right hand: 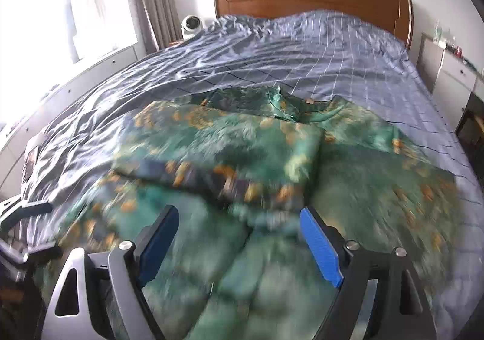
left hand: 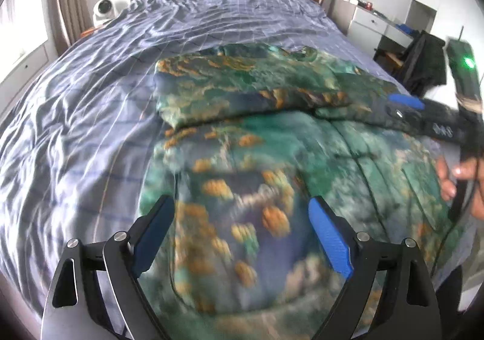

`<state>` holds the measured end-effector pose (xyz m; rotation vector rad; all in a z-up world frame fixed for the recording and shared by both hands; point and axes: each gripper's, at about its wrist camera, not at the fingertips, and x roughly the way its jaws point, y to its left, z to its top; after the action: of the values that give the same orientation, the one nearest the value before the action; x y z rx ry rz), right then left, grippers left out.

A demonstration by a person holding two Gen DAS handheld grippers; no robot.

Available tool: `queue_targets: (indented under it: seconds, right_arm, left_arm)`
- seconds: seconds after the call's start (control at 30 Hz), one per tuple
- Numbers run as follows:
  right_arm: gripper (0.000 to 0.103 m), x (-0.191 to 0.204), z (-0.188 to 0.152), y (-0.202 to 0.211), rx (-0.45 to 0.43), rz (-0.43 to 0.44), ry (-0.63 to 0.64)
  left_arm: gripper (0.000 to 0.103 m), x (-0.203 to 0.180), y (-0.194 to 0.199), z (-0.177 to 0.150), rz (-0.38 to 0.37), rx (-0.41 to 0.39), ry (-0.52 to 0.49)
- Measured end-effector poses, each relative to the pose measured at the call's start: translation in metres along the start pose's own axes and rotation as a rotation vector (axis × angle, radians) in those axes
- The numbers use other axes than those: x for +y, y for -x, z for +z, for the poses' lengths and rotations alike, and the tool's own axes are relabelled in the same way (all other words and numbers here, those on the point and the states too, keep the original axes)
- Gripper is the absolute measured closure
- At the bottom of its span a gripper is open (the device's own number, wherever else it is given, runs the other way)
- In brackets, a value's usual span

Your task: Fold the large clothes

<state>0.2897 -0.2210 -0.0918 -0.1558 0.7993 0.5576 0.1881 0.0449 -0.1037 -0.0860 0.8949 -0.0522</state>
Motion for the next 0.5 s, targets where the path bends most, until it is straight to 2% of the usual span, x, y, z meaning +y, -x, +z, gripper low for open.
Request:
queue_targets:
  seconds: [0.1,0.3,0.5]
  right_arm:
    - [0.019,0.004,-0.035,0.039,-0.028,-0.029,0.003]
    - [0.019,-0.001,-0.104,0.096,-0.034,-0.173,-0.021]
    - [0.019,-0.031,-0.153,0.145,-0.05,-0.27,-0.155]
  left_arm:
    - [0.012,-0.006,0.012,-0.013,-0.013,0.007,-0.006]
    - [0.012,-0.006,0.031,-0.032,-0.006,0.015,-0.01]
    - [0.01,0.033,0.044,-0.035,0.034,-0.007,0.099]
